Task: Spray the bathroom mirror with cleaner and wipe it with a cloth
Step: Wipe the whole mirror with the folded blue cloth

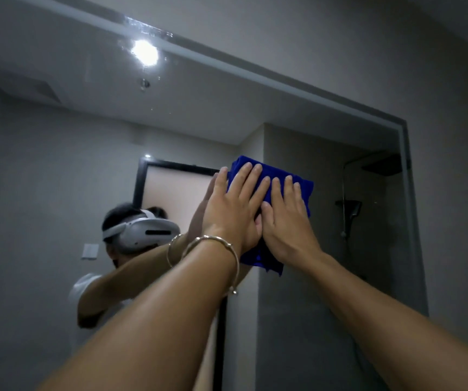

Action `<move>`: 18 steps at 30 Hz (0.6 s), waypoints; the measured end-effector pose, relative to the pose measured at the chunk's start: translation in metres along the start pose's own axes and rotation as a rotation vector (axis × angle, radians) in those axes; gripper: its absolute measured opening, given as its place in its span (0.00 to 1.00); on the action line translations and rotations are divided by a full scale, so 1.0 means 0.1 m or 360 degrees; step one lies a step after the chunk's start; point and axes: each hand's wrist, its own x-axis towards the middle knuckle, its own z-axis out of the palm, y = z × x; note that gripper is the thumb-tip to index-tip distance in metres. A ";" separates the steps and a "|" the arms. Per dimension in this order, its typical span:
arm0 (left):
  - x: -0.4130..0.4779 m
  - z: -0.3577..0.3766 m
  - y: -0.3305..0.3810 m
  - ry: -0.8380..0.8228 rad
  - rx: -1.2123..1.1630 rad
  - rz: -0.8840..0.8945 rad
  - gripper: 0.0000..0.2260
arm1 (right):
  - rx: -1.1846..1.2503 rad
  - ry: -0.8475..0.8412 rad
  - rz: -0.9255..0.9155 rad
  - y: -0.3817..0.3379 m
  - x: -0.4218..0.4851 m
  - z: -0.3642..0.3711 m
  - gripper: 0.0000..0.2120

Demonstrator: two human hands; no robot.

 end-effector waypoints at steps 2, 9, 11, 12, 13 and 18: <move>0.14 -0.04 -0.08 0.0033 0.0057 0.0016 0.29 | 0.0044 0.0079 -0.0065 0.05 0.13 -0.01 0.26; 0.93 -0.23 -0.19 0.0010 0.0273 -0.0195 0.31 | 0.0046 0.0217 -0.0428 0.39 1.05 -0.36 0.26; 1.11 -0.24 -0.16 -0.0013 0.0206 -0.0289 0.32 | 0.0018 0.0232 -0.0546 0.50 1.24 -0.46 0.26; 1.20 -0.24 -0.15 -0.0024 0.0152 -0.0343 0.32 | -0.0006 0.0266 -0.0592 0.54 1.35 -0.49 0.26; 1.31 -0.24 -0.15 -0.0024 0.0115 -0.0394 0.32 | -0.0032 0.0311 -0.0629 0.57 1.47 -0.52 0.25; 1.86 -0.30 -0.11 -0.0008 0.0099 -0.0539 0.30 | -0.0078 0.0377 -0.0703 0.73 1.98 -0.77 0.25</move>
